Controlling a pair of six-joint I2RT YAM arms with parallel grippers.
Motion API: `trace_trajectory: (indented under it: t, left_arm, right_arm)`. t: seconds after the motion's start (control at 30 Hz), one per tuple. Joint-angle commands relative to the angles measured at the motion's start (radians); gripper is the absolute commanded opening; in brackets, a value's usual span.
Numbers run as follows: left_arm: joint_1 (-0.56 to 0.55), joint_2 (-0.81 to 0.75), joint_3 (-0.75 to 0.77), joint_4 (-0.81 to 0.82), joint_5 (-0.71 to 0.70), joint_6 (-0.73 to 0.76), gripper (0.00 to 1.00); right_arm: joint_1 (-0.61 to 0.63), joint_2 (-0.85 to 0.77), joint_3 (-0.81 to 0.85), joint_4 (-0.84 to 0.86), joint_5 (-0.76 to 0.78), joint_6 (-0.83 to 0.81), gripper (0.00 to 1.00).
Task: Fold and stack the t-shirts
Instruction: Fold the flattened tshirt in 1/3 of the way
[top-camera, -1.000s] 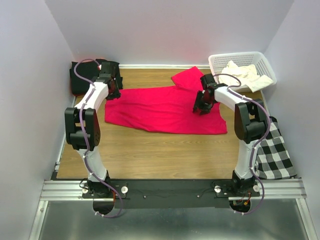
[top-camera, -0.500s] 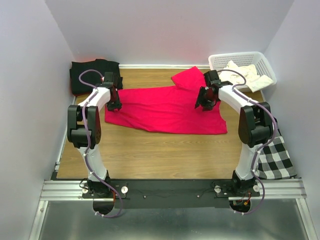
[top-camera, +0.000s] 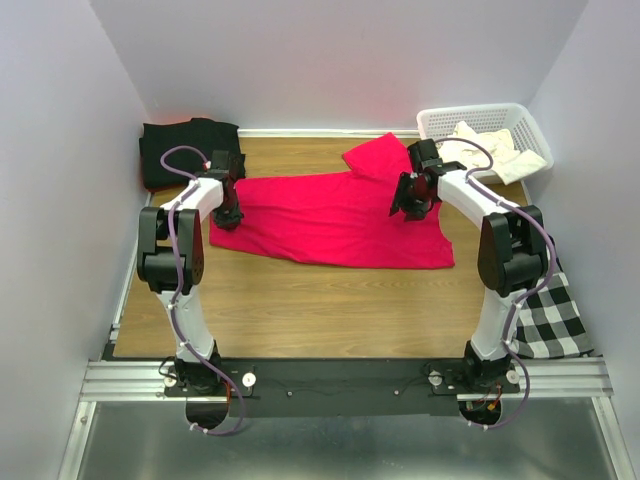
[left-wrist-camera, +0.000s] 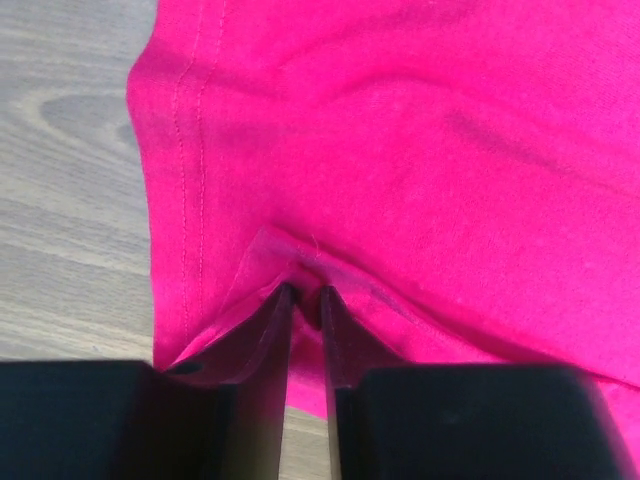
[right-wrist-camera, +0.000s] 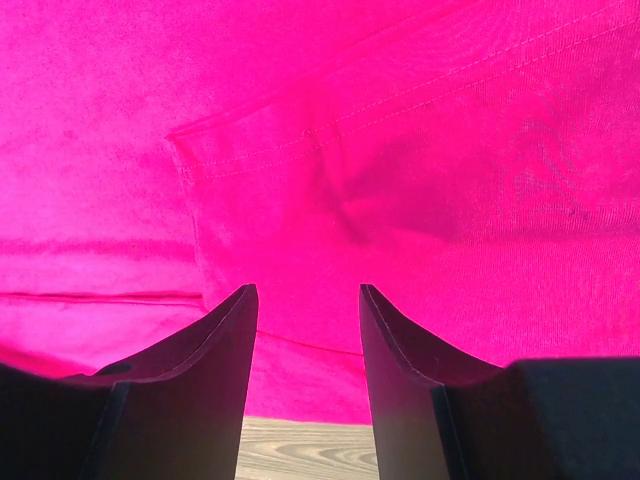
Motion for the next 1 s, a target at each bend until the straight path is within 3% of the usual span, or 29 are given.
trace_trajectory:
  t: [0.0, 0.13, 0.63, 0.97]
  left_arm:
    - [-0.004, -0.037, -0.033, -0.023, -0.03, -0.008, 0.15]
    - [-0.004, -0.075, -0.043, -0.042, -0.038, -0.009, 0.0]
    - [-0.006, -0.284, -0.133, -0.14, -0.043, -0.023, 0.0]
    - [-0.024, -0.437, -0.336, -0.169, -0.04, -0.081, 0.0]
  right_arm:
    - [-0.005, -0.024, -0.003, -0.027, -0.002, -0.001, 0.54]
    - [-0.004, -0.021, -0.003, -0.029, -0.005, -0.001, 0.54]
    - [-0.004, -0.014, -0.011, -0.029, -0.008, -0.006, 0.54]
    - [-0.004, -0.002, -0.005, -0.029, -0.012, -0.015, 0.54]
